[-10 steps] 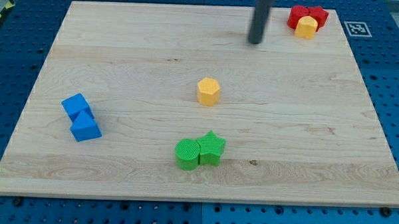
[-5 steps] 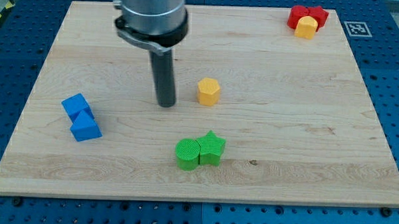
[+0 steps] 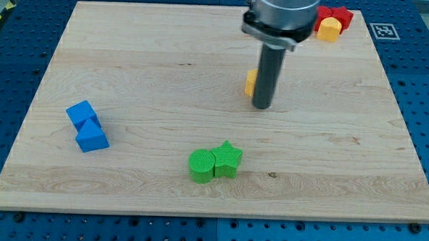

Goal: Move yellow hexagon a bit right and up

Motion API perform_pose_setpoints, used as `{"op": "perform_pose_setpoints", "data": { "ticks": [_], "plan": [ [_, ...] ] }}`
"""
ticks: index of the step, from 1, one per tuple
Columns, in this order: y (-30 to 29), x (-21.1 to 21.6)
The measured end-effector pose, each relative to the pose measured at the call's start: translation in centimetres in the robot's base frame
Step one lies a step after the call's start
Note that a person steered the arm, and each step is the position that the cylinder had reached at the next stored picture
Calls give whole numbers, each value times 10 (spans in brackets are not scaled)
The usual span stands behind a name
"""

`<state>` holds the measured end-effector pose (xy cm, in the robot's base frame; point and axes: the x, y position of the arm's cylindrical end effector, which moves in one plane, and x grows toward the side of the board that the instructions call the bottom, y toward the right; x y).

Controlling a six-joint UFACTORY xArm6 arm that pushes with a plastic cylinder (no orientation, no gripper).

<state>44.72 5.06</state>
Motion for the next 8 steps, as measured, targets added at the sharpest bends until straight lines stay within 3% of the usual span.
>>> {"op": "perform_pose_setpoints", "data": {
  "ticks": [1, 3, 4, 8],
  "plan": [
    [-34, 0],
    [48, -16],
    [58, -18],
    [-12, -15]
  ]
}}
